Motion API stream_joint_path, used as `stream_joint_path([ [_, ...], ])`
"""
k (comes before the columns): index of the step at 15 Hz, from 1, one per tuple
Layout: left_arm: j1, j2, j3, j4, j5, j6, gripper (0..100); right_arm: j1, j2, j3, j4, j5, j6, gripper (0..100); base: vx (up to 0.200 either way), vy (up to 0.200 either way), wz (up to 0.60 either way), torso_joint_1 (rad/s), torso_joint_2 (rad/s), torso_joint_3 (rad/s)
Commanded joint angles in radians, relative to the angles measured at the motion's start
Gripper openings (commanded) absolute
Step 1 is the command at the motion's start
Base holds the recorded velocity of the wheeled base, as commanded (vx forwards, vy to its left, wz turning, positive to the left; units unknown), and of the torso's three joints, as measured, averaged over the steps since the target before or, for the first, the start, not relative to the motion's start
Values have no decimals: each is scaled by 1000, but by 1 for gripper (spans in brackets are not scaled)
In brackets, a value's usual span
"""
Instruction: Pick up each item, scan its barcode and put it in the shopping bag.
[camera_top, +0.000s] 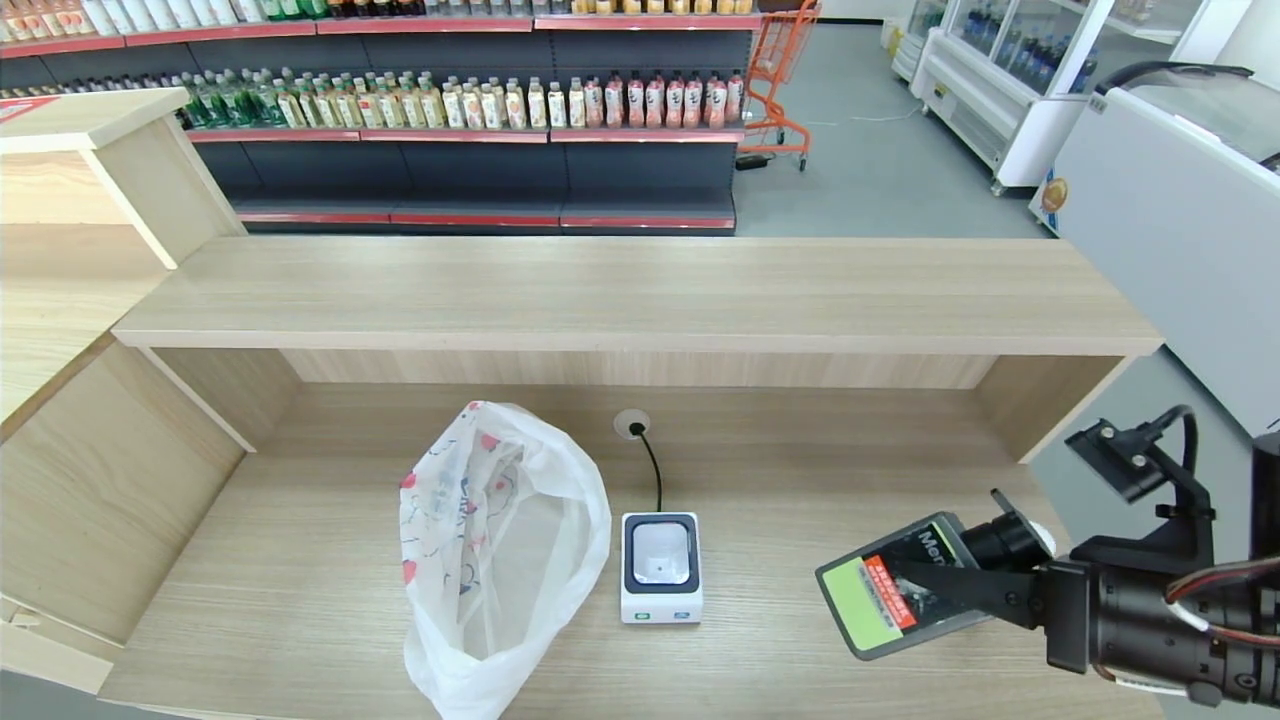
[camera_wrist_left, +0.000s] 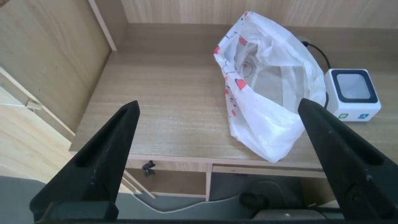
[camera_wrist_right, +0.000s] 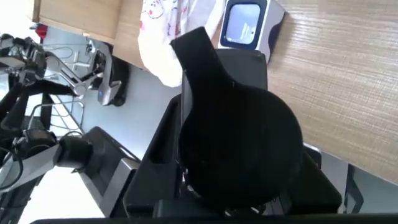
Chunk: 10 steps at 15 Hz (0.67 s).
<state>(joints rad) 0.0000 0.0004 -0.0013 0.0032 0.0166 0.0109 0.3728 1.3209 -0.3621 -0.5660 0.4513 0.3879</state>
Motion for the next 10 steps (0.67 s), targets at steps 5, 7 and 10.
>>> stream_joint_path([
  [5,0,0,0,0,0,-2,100,2,66,-6,-15,0,-1,0,0,0,0,0,0,0],
  [7,0,0,1,0,0,-3,100,2,83,-14,-15,-3,-1,0,0,200,0,0,5,-2],
  [10,0,0,0,0,0,-3,100,3,161,-41,-15,-88,-7,0,0,200,0,2,6,4],
])
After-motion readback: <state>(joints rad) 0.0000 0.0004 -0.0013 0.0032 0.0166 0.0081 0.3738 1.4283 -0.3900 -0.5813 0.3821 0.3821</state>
